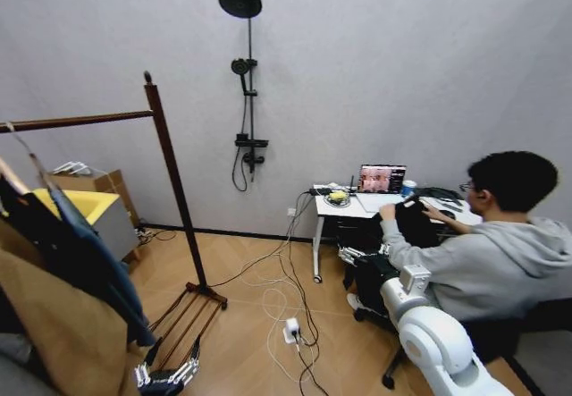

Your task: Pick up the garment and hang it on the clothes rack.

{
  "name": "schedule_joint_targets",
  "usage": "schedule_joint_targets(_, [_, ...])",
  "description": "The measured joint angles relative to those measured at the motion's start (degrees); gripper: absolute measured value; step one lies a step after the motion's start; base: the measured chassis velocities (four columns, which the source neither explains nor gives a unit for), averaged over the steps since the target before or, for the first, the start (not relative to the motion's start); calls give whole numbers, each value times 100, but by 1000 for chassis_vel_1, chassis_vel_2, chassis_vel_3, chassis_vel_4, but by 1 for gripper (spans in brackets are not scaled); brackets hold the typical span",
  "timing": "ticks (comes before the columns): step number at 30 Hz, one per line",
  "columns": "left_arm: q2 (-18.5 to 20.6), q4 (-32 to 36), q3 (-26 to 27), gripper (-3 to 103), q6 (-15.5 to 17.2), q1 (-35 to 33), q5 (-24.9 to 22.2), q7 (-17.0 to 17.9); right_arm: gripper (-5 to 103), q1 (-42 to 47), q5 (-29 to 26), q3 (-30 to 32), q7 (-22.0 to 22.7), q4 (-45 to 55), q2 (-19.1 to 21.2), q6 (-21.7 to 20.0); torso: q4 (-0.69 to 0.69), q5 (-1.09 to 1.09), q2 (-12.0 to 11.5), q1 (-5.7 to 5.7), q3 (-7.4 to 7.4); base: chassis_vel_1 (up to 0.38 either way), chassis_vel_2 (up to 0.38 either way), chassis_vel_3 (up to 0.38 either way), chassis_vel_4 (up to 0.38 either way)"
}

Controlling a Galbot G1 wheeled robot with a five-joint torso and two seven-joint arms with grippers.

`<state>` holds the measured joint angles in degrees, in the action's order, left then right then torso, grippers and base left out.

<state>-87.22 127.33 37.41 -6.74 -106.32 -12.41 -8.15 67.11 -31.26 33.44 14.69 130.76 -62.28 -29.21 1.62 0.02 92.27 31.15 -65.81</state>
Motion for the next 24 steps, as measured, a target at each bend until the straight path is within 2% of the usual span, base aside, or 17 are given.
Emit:
schedule_joint_targets(1, [0, 0, 0, 100, 0, 0, 0, 0, 100, -2, 5, -9, -6, -1, -4, 1, 0, -6, 1, -1, 1, -20, -253, -201, -25])
schedule_joint_targets(4, [0, 0, 0, 100, 0, 0, 0, 0, 100, -1, 18, -20, -13, -11, -21, 1, 1, 1, 0, -1, 0, -8, -243, -204, -5])
schedule_joint_targets(7, [1, 0, -1, 100, 0, 0, 0, -1, 100, 26, 42, -32, -30, -12, -54, 1, 3, -2, 1, -1, 0, 51, -170, -175, 23])
schedule_joint_targets(11, [0, 0, 0, 100, 0, 0, 0, 0, 100, 82, 107, -47, -75, -18, -106, 17, -3, -4, 1, -1, 0, 117, -124, -116, 122])
schedule_joint_targets(24, [0, 0, 0, 100, 0, 0, 0, 0, 100, 217, 213, -65, -129, 14, -239, 55, 0, -2, 1, 0, 0, 164, -155, -148, 164])
